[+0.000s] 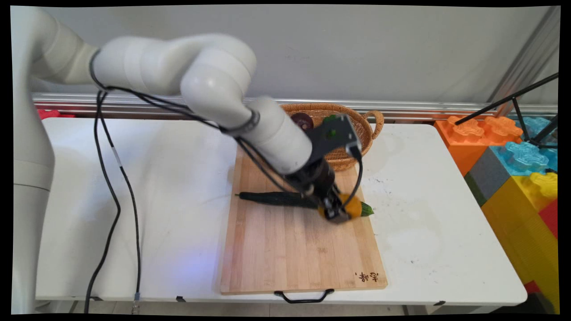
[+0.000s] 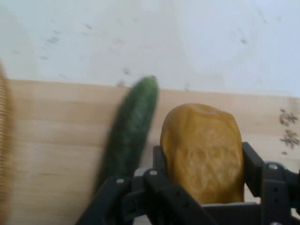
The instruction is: Place the picked object in the vegetable basket
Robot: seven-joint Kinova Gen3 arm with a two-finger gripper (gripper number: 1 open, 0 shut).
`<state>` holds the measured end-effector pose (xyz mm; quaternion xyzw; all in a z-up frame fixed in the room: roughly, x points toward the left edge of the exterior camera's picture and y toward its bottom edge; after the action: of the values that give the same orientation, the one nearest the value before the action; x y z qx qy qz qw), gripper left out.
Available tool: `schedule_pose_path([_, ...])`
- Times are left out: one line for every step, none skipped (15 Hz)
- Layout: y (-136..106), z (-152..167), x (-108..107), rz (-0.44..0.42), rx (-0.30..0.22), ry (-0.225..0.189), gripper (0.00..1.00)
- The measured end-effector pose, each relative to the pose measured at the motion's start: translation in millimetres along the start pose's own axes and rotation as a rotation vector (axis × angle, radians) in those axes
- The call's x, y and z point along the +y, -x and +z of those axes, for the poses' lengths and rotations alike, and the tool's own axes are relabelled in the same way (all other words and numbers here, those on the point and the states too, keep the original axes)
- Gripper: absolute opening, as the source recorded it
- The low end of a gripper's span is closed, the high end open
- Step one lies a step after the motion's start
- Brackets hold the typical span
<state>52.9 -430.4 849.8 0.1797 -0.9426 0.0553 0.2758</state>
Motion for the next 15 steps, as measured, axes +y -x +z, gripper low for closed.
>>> schedule_pose_path([-3.2,-7.0,-2.5,0.0,0.006,-0.019,0.0])
schedule_pose_path([-6.5,-20.4,-8.2,-0.002,0.011,-0.06,0.0])
schedule_pose_path([-7.6,-32.7,-14.4,-0.007,0.014,-0.102,0.0])
schedule_pose_path([-6.6,-46.7,-23.8,-0.019,0.016,-0.152,0.0])
schedule_pose_path([-4.4,-58.3,-33.2,-0.032,0.017,-0.197,0.0])
schedule_pose_path([-0.9,-70.3,-45.0,-0.049,0.017,-0.248,0.0])
schedule_pose_path([3.5,-80.8,-56.5,-0.067,0.018,-0.295,0.0])
schedule_pose_path([9.3,-89.1,-68.0,-0.089,0.015,-0.339,0.0])
schedule_pose_path([15.3,-94.9,-77.5,-0.112,0.011,-0.373,0.0])
schedule_pose_path([23.0,-99.6,-87.6,-0.139,0.006,-0.407,0.0])
schedule_pose_path([30.1,-101.7,-95.4,-0.162,0.002,-0.432,0.0])
schedule_pose_path([35.0,-102.2,-100.0,-0.178,0.0,-0.446,0.0])
schedule_pose_path([42.1,-101.6,-106.6,-0.2,-0.004,-0.462,0.0])
schedule_pose_path([46.6,-100.0,-111.0,-0.215,-0.006,-0.471,0.0])
schedule_pose_path([55.2,-95.8,-118.4,-0.242,-0.009,-0.483,0.0])
